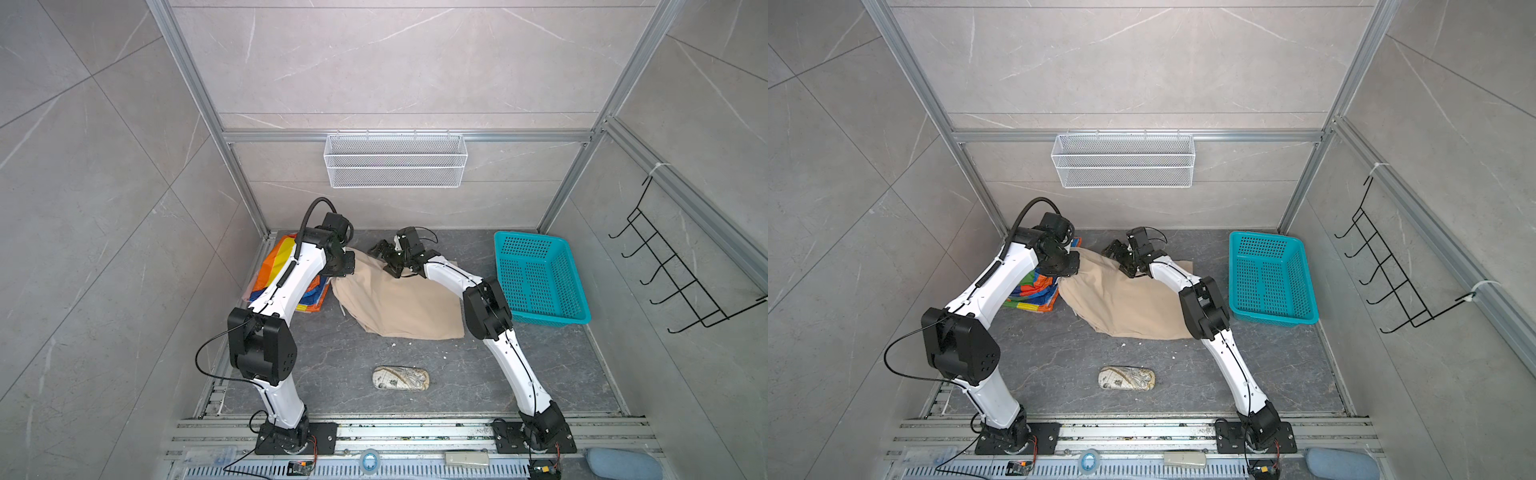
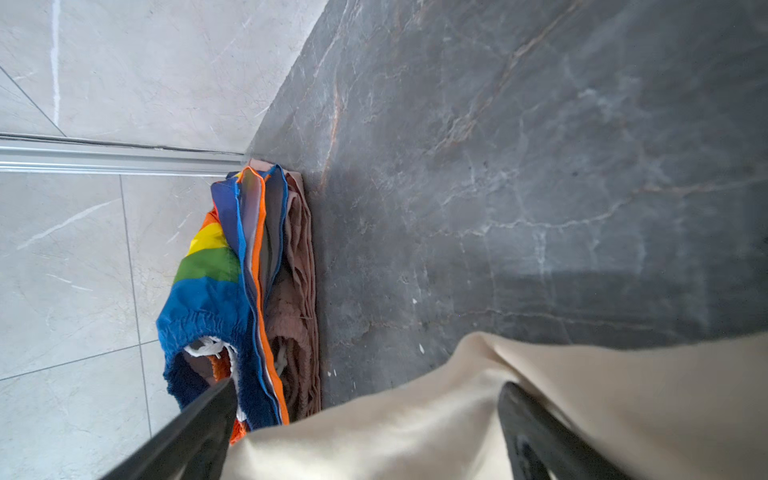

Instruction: Fold and stack the shorts

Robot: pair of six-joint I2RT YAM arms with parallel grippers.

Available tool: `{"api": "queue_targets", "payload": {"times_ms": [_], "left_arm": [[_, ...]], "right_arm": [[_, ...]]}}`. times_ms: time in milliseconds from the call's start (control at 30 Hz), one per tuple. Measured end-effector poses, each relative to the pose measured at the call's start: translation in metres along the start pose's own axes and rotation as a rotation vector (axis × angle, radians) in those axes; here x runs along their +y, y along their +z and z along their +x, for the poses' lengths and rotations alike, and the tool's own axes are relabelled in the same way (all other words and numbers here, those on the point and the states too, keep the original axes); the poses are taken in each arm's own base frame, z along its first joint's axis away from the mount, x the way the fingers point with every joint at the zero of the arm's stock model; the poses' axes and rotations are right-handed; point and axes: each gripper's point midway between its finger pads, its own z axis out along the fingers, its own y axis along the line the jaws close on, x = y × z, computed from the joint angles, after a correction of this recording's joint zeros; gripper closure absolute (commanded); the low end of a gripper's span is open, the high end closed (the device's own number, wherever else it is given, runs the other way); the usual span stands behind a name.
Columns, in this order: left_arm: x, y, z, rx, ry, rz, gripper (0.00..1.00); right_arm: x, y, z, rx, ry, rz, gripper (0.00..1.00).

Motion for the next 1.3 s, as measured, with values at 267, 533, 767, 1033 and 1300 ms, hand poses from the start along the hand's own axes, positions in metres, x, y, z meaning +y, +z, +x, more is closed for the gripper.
{"api": "queue_targets", "payload": {"times_ms": [267,533,767,1033,1300], "left_arm": [[0.007,0.0,0.004,0.013,0.021,-0.038,1.0],[0.013,-0.005,0.0,0.002,0.033,-0.072,1.0],[0.014,-0.008,-0.002,-0.004,0.033,-0.078,1.0],[0.016,-0.008,0.001,0.008,0.036,-0.086,1.0],[0.021,-0.009,0.001,0.007,0.034,-0.11,1.0]], "right_arm": [[0.013,-0.058,0.018,0.021,-0.061,0.043,0.01],[0.027,-0.12,0.076,0.035,-0.101,-0.005,0.01],[-0.01,-0.087,0.171,0.194,-0.099,0.054,0.01],[-0.022,-0.069,0.193,0.225,-0.079,0.048,0.01],[-0.019,-0.085,0.191,0.22,-0.145,0.077,0.01]]}}
